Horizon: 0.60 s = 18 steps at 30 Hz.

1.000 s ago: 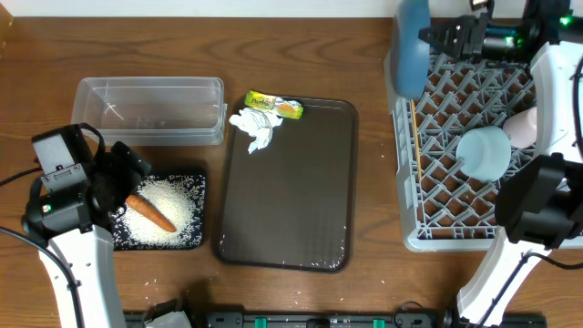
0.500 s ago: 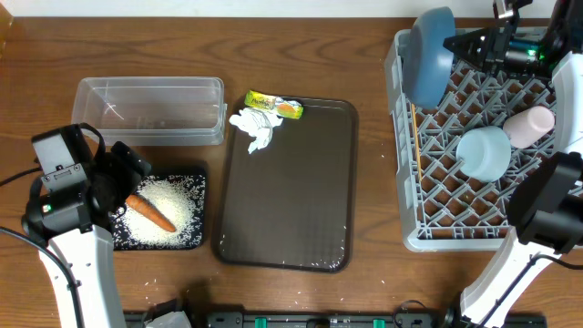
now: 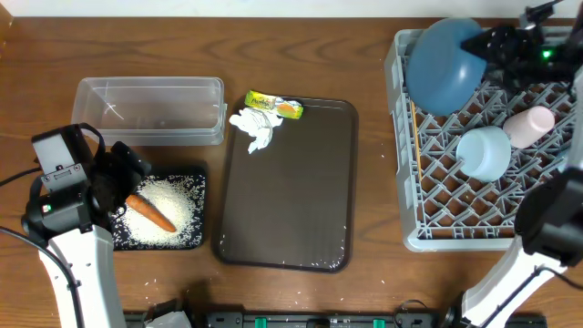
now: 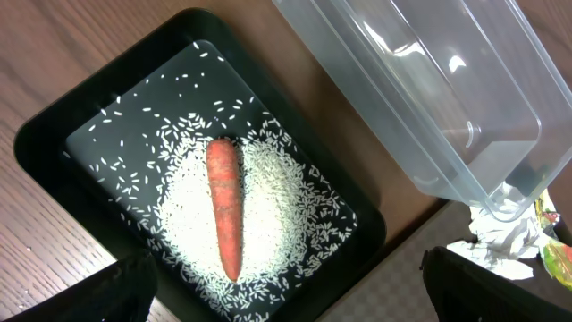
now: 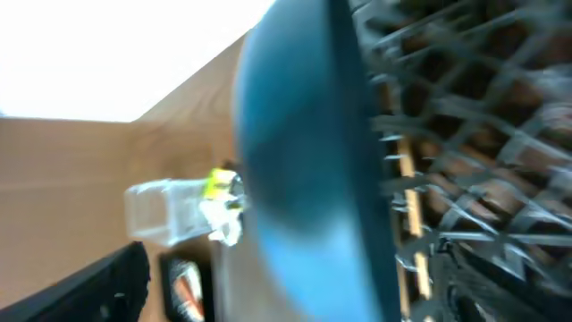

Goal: Sort waste into correct bins and load items into the dishwasher rack
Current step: 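Lift the blue plate, carry it right and set it in the rack, then release the plate and withdraw the right gripper to the rack's front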

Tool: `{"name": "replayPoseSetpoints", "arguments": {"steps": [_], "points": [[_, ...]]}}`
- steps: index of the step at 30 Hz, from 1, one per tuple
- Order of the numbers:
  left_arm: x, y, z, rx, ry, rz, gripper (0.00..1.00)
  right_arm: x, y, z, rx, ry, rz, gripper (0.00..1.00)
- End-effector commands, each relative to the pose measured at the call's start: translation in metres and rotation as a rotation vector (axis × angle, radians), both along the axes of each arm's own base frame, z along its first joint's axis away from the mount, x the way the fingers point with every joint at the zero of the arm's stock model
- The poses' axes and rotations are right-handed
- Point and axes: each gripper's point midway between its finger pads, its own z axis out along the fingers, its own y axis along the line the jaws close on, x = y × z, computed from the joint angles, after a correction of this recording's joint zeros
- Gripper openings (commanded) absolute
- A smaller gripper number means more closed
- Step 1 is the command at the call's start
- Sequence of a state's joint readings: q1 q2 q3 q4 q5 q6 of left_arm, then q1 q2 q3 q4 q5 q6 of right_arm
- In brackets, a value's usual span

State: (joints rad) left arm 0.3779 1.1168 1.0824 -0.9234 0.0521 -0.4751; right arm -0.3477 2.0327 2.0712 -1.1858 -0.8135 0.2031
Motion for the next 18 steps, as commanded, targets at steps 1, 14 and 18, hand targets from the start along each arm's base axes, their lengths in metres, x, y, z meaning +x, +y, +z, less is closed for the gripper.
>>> {"name": "replayPoseSetpoints", "arguments": {"steps": [1,14,18], "points": [[0.0,0.004,0.004,0.009,-0.004,0.016,0.97,-0.021,-0.025,0.069,-0.197,-0.091,-0.161,0.99],[0.0,0.004,0.003,0.009,-0.003,0.016,0.97,-0.104,-0.009,0.182,-0.358,-0.301,-0.287,0.99],[0.0,0.004,0.003,0.009,-0.003,0.016,0.97,-0.13,0.014,0.201,-0.363,-0.348,-0.257,0.99]]}}
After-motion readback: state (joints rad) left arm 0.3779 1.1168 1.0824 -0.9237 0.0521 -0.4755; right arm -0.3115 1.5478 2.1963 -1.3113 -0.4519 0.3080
